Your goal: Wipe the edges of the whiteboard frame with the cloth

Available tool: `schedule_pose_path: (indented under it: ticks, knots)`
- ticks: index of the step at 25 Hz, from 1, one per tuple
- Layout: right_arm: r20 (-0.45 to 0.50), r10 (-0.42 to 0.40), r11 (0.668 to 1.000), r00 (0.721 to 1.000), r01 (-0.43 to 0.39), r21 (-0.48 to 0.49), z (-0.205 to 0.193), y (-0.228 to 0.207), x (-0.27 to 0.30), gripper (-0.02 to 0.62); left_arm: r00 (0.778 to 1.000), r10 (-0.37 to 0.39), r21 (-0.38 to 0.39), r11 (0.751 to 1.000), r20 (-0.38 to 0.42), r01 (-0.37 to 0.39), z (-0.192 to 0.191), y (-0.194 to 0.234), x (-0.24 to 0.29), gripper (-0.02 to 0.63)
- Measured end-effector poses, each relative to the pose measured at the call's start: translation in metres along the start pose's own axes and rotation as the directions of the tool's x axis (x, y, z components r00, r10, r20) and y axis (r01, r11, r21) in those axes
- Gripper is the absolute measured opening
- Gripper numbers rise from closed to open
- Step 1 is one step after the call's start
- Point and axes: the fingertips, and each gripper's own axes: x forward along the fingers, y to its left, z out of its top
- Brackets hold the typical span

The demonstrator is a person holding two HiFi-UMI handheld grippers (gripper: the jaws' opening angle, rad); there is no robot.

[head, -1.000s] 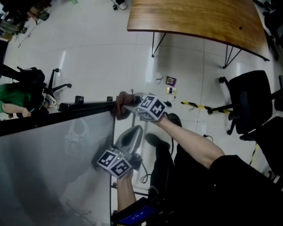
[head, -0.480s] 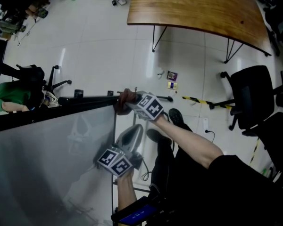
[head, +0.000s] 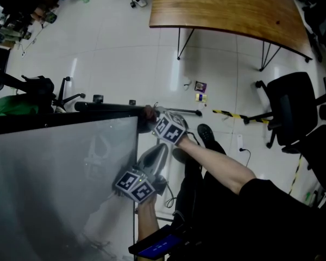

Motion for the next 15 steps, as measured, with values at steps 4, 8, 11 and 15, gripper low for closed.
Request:
schedule_pose_path:
  ticks: [4, 8, 11, 15]
  knots:
    - [0.006, -0.018, 0.996, 1.0, 0.018, -0.083, 0.008, 0.006, -0.002, 0.127, 1.0, -0.016, 0.012, 1.0, 0.004, 0.016, 0.002, -0.004, -0.006, -0.009]
    - [0.0, 0.0, 0.993, 1.0, 0.0, -0.114, 0.009, 0.013, -0.001, 0.127, 0.999, -0.03, 0.019, 0.999, 0.012, 0.029, 0.002, -0.005, -0.012, -0.009]
    - [-0.004, 0.039, 0.996, 0.999, -0.039, -0.075, 0.007, 0.02, -0.002, 0.127, 0.999, -0.043, 0.023, 0.999, 0.016, 0.042, 0.001, -0.008, -0.016, -0.009]
    - [-0.001, 0.09, 0.995, 0.996, -0.09, -0.042, 0.004, 0.032, -0.003, 0.126, 0.998, -0.057, 0.032, 0.998, 0.017, 0.056, -0.001, -0.012, -0.022, -0.009]
